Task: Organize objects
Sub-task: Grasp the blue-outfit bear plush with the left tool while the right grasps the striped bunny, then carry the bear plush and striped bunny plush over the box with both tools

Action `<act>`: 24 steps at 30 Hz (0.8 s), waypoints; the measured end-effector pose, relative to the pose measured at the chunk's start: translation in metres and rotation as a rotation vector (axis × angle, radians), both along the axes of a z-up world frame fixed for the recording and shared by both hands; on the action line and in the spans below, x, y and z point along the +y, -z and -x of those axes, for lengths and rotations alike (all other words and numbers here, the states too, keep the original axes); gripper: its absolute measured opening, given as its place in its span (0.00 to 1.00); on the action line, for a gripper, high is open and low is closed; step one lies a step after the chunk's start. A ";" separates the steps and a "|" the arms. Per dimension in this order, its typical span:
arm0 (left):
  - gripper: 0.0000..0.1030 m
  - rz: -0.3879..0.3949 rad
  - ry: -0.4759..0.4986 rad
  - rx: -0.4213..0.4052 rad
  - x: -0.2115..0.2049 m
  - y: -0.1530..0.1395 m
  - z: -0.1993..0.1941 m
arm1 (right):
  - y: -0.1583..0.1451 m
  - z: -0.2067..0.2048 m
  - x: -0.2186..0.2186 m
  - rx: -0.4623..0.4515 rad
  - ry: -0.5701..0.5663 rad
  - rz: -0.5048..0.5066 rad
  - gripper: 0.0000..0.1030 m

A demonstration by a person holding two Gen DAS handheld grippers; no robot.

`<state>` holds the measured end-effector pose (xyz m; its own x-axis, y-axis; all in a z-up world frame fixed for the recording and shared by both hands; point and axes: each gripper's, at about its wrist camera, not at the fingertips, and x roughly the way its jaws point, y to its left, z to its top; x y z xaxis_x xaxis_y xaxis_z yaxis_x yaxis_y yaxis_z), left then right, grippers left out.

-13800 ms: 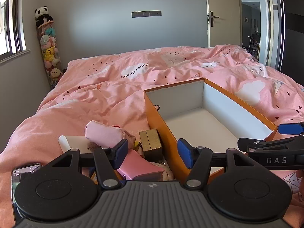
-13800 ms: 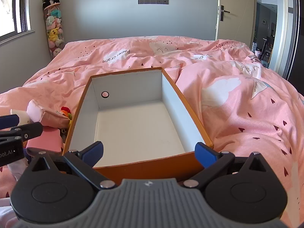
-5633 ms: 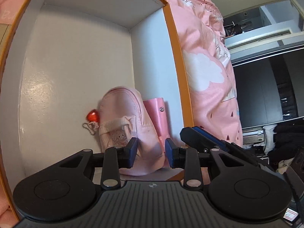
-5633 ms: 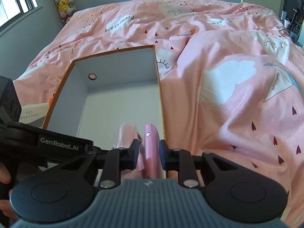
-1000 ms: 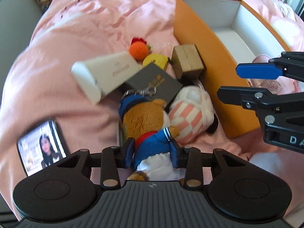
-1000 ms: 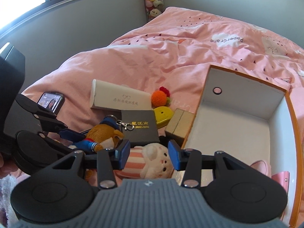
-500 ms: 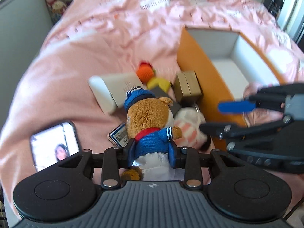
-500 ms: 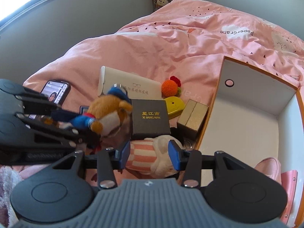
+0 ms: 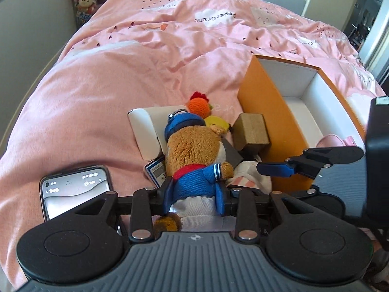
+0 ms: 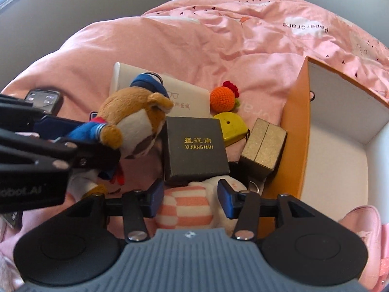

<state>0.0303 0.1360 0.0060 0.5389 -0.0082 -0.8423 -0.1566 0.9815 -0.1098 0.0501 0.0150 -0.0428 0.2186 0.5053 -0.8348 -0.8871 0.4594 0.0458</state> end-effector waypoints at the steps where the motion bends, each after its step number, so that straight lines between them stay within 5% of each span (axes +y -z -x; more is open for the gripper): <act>1: 0.38 0.013 -0.006 0.001 0.004 0.001 0.000 | 0.003 0.000 0.003 0.001 0.005 0.012 0.53; 8: 0.38 0.041 -0.012 0.006 0.013 0.008 -0.002 | 0.015 0.006 0.013 -0.058 0.004 0.070 0.62; 11: 0.38 0.084 -0.013 0.004 0.016 0.009 -0.001 | 0.021 0.018 0.015 -0.078 -0.049 0.103 0.78; 24: 0.38 0.039 -0.019 0.012 0.000 0.013 0.004 | 0.023 0.036 -0.003 -0.206 -0.111 0.180 0.58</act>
<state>0.0266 0.1361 -0.0074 0.5292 -0.0311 -0.8479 -0.1762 0.9735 -0.1457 0.0138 0.0123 -0.0662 0.3442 0.3838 -0.8568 -0.9146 0.3434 -0.2136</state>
